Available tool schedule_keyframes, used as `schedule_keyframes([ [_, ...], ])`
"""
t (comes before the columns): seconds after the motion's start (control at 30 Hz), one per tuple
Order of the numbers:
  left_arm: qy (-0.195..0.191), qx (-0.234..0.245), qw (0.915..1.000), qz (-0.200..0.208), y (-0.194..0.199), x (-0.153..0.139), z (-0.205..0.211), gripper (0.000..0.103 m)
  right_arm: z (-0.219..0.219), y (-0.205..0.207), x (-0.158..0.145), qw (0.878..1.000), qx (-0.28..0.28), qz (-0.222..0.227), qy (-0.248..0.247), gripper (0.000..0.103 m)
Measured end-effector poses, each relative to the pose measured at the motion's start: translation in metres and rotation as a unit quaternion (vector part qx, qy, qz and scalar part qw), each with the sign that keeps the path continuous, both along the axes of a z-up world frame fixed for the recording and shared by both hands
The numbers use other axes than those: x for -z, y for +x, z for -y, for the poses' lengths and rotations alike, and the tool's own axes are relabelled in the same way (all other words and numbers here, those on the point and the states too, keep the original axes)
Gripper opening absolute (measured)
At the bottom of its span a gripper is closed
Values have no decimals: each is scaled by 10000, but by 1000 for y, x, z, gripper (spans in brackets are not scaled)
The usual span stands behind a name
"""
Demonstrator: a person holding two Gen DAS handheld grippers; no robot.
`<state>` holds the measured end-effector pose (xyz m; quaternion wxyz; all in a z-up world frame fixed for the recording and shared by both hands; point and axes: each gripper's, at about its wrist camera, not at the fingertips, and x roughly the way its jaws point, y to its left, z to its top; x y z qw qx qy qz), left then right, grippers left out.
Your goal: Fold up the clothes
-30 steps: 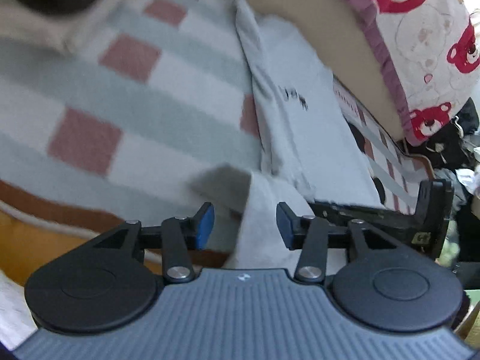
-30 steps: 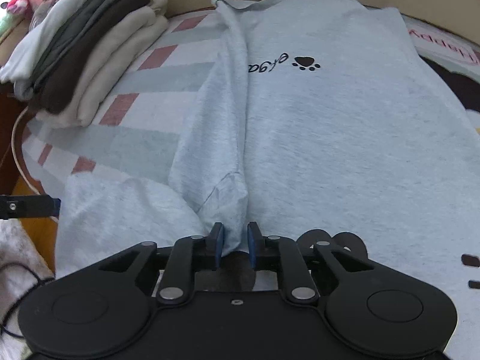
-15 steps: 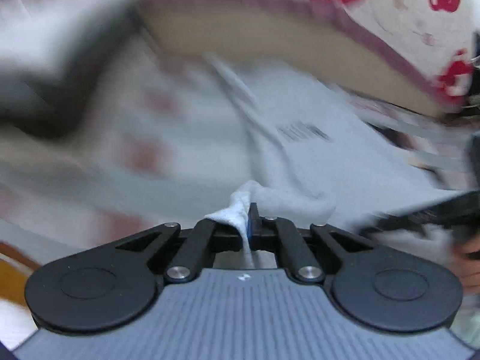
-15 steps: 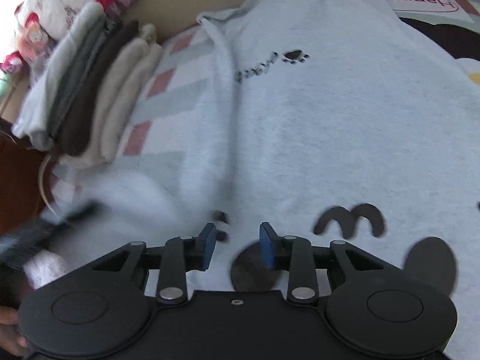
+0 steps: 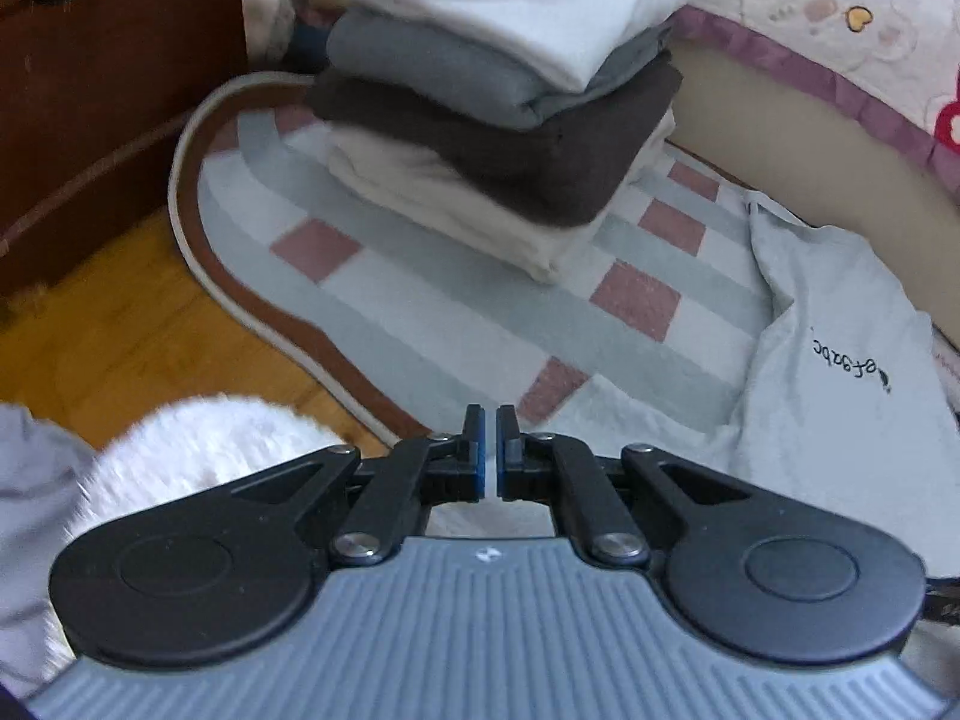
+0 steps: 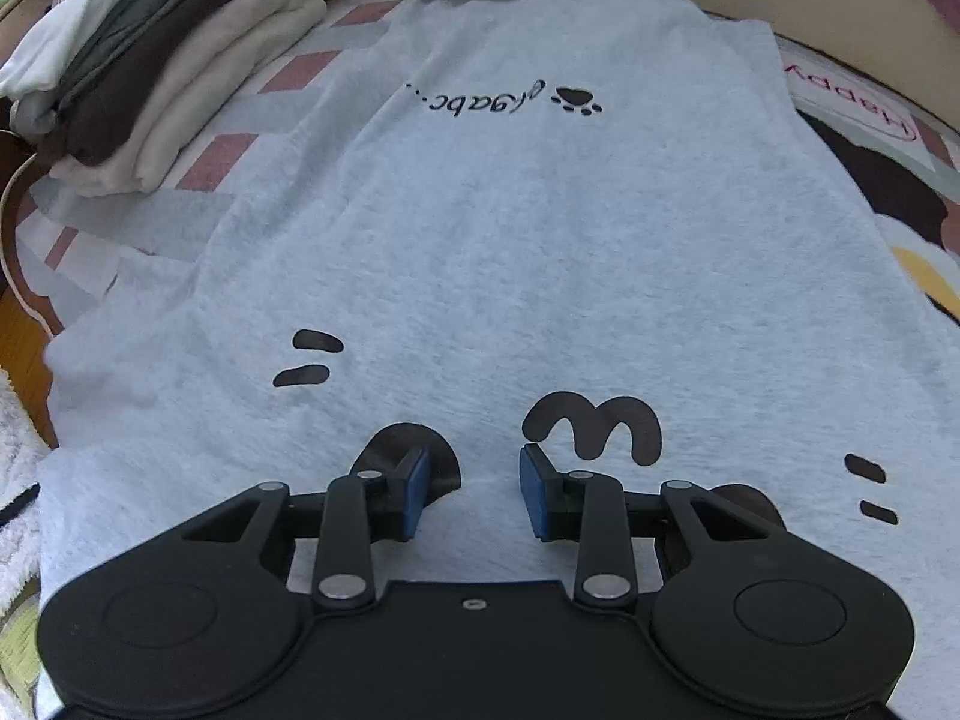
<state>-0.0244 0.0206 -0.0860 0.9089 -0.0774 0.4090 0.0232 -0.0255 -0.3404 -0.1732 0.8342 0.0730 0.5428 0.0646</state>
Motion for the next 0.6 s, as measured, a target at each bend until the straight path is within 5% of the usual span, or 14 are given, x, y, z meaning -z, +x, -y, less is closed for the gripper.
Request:
schedule_keyframes([
  [0.17,-309,545,9975,-328,12,-2,20,4,3,-2,-18,9976,-39,237,643,38],
  [0.33,-713,1401,9846,-762,41,-15,58,9,23,6,-51,9913,103,621,1154,38],
  [0.4,-977,1674,9775,-830,55,-26,71,14,39,13,-72,9896,221,798,1176,38],
  [0.47,-1315,1964,9674,-911,70,-37,80,34,57,18,-93,9884,343,951,1132,38],
  [0.5,-1502,2065,9622,-947,78,-42,80,35,65,21,-104,9878,408,1023,1104,40],
  [0.6,-1262,2081,9670,-750,98,-55,82,35,82,13,-125,9876,628,1177,834,46],
])
